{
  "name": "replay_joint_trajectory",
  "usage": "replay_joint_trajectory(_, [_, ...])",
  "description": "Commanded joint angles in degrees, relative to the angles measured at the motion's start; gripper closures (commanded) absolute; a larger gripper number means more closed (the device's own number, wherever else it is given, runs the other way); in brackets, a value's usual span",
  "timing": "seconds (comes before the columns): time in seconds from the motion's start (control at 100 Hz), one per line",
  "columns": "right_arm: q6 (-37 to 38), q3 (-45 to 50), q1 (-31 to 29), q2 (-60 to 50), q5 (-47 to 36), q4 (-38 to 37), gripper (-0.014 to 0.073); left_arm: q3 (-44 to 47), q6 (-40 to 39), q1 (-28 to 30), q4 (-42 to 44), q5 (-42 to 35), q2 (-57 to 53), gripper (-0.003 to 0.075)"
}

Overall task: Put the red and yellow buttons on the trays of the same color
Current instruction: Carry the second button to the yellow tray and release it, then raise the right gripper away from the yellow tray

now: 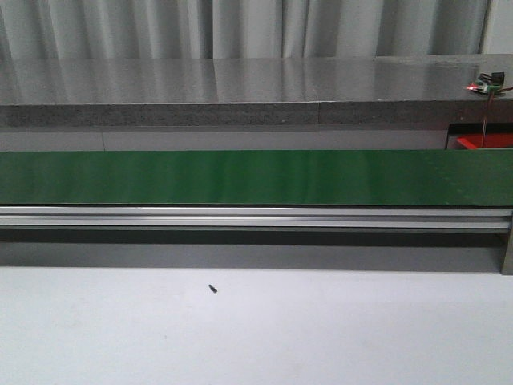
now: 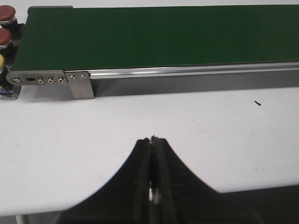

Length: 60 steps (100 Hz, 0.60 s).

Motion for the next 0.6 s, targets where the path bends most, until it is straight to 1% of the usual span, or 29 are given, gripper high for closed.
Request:
replay_joint_trajectory(0.0, [-0.5,-1.8,-0.4,-3.8,-1.0,0.2,0.0147,-1.5,0.0,-0.3,-0.8,-3.5,0.6,0.074])
replay_joint_trajectory(0.37, [-0.6,-1.8,-0.4,-11.2,0.1,-0.2,0.0147,-1.5,0.0,-0.3,-0.8,-3.5,0.6,0.074])
replay_joint_trajectory(0.49, [-2.8,-1.8,0.1,-14.8,2.2,-0.6,0.0151,-1.5,0.0,-0.3,-0.8,-3.5,0.6,0.074])
replay_joint_trajectory(0.54, [-4.3,-1.8,0.4,-16.1,3.2,-0.7,0.0168,-1.5,0.0,-0.3,-0.8,-3.5,0.6,0.074])
replay_joint_trajectory(0.59, [-6.0,-1.7,1.1,-17.6,4.2,-0.7,0.0216,-1.5,0.0,-0.3,-0.8,-3.5,0.6,0.074])
